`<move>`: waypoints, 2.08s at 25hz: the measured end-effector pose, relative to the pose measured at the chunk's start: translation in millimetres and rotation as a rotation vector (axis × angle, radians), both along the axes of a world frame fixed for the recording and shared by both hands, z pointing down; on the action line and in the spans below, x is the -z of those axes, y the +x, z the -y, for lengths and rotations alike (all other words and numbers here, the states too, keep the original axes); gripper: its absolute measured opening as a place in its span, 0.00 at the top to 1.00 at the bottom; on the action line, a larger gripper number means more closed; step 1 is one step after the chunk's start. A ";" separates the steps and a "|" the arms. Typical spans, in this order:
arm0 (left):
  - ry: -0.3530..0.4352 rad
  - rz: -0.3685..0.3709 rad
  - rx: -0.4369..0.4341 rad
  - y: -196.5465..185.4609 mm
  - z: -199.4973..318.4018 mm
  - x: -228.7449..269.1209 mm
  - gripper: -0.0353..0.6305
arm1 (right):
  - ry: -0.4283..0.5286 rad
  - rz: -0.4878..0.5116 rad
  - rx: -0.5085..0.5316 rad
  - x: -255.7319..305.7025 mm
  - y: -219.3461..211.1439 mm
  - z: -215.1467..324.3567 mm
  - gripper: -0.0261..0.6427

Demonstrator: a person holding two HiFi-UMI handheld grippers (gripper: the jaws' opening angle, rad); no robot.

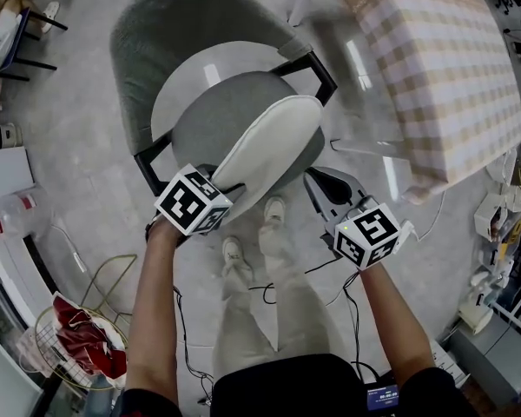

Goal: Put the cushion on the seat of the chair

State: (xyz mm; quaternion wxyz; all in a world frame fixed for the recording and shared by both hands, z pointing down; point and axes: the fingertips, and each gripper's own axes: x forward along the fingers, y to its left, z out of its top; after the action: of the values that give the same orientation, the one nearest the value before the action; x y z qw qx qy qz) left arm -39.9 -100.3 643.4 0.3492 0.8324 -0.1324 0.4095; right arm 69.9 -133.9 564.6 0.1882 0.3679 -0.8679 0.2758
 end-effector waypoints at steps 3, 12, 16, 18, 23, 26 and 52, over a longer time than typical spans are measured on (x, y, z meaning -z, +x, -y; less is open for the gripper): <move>-0.017 0.030 -0.041 1.5 4.3 -10.1 0.84 | -0.009 0.005 -0.004 -7.7 1.7 -0.1 0.93; 0.008 0.114 -0.111 3.1 27.1 -24.1 0.83 | -0.044 0.025 -0.001 -31.2 0.4 -0.9 0.93; 0.070 0.185 -0.124 -4.5 38.1 -33.6 0.82 | -0.053 0.025 -0.002 -38.3 2.3 0.6 0.93; 0.112 0.222 -0.115 -7.6 44.8 -37.7 0.79 | -0.055 0.021 0.001 -41.9 3.0 1.4 0.93; 0.183 0.282 -0.098 -12.6 59.9 -44.8 0.69 | -0.061 0.030 -0.002 -52.0 4.2 4.5 0.93; 0.182 0.294 -0.085 -15.4 67.1 -49.3 0.64 | -0.071 0.037 -0.002 -59.4 3.6 3.8 0.93; 0.345 0.502 -0.037 -40.8 112.4 -81.5 0.44 | -0.154 0.037 0.062 -109.8 -6.0 -2.9 0.93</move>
State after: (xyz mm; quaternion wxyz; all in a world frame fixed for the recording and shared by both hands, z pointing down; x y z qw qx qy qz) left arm -80.8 -212.7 724.9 0.1516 0.7546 -0.2667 0.5801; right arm 63.9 -131.0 674.4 0.2082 0.3201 -0.8584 0.3427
